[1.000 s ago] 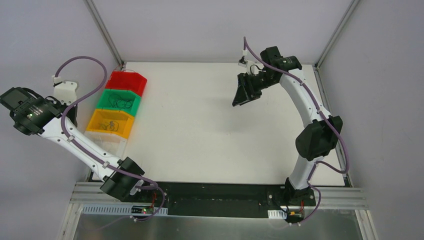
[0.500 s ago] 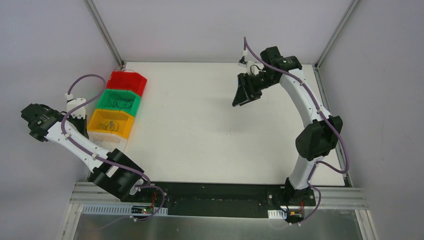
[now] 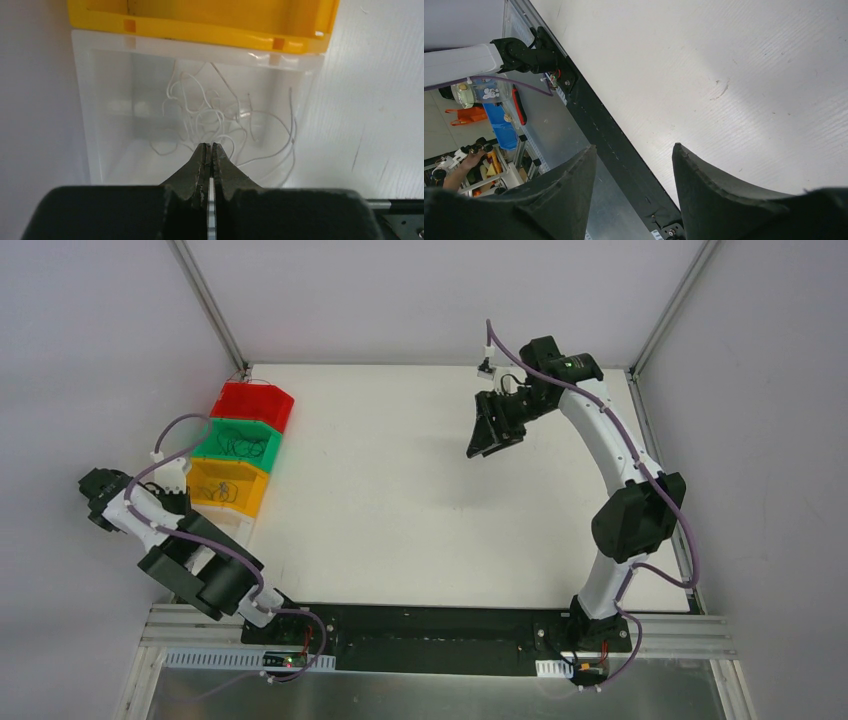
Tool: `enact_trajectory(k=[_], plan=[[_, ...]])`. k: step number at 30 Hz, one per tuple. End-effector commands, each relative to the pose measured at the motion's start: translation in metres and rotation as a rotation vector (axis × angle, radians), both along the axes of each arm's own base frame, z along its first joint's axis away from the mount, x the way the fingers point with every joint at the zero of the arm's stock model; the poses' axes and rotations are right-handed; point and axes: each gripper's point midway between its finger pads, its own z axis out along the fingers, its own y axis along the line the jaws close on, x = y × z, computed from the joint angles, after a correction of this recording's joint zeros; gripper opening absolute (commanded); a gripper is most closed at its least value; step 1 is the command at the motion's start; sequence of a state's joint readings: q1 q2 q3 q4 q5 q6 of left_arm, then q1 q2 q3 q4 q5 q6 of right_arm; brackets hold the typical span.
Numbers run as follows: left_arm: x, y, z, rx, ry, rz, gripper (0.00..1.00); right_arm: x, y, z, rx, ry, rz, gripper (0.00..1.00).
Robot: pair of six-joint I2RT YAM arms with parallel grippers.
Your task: Untangle the cables
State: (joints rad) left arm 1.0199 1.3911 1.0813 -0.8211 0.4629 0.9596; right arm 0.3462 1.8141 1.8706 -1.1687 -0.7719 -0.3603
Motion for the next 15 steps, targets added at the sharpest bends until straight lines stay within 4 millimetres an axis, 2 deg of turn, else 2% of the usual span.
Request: enact_trajectory(k=[1, 9, 14, 15], plan=[[0.023, 0.016, -0.022, 0.007, -0.020, 0.039, 0.00, -0.011, -0.001, 0.018, -0.003, -0.030, 0.001, 0.60], [0.043, 0.022, -0.065, 0.071, 0.063, 0.025, 0.00, -0.010, -0.002, 0.018, -0.027, -0.035, 0.000, 0.60], [0.040, 0.042, -0.074, 0.120, 0.137, 0.091, 0.00, -0.013, -0.005, 0.016, -0.040, -0.043, 0.002, 0.60], [0.039, 0.044, -0.073, 0.129, 0.142, 0.087, 0.04, -0.013, -0.005, 0.016, -0.041, -0.044, 0.003, 0.60]])
